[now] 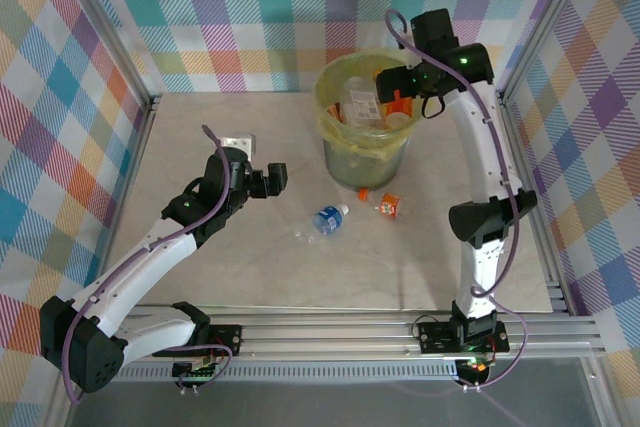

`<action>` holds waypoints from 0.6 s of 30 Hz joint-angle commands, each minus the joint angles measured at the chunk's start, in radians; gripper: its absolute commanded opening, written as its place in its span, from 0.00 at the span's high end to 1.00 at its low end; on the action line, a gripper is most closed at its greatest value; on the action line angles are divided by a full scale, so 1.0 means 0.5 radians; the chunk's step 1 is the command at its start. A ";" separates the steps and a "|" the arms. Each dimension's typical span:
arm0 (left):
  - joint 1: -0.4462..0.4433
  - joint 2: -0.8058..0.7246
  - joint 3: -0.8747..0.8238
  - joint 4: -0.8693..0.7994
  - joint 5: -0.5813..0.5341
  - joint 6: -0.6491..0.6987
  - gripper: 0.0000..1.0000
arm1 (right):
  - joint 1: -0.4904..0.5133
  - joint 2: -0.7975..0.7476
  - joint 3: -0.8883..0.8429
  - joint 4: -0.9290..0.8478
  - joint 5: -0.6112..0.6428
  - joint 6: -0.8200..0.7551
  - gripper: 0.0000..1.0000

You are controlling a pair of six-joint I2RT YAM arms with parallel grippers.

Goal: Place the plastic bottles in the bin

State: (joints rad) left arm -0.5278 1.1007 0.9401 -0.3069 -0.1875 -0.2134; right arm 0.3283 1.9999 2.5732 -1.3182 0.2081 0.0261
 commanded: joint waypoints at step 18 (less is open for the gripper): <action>-0.525 0.657 0.238 -0.388 0.139 0.591 0.00 | -0.006 -1.557 -1.954 0.589 0.071 0.670 0.00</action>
State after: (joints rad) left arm -0.7578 1.3903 1.0138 -0.4507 -0.0475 0.0360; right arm 0.3283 1.2713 1.6478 -1.0843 0.2222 0.2920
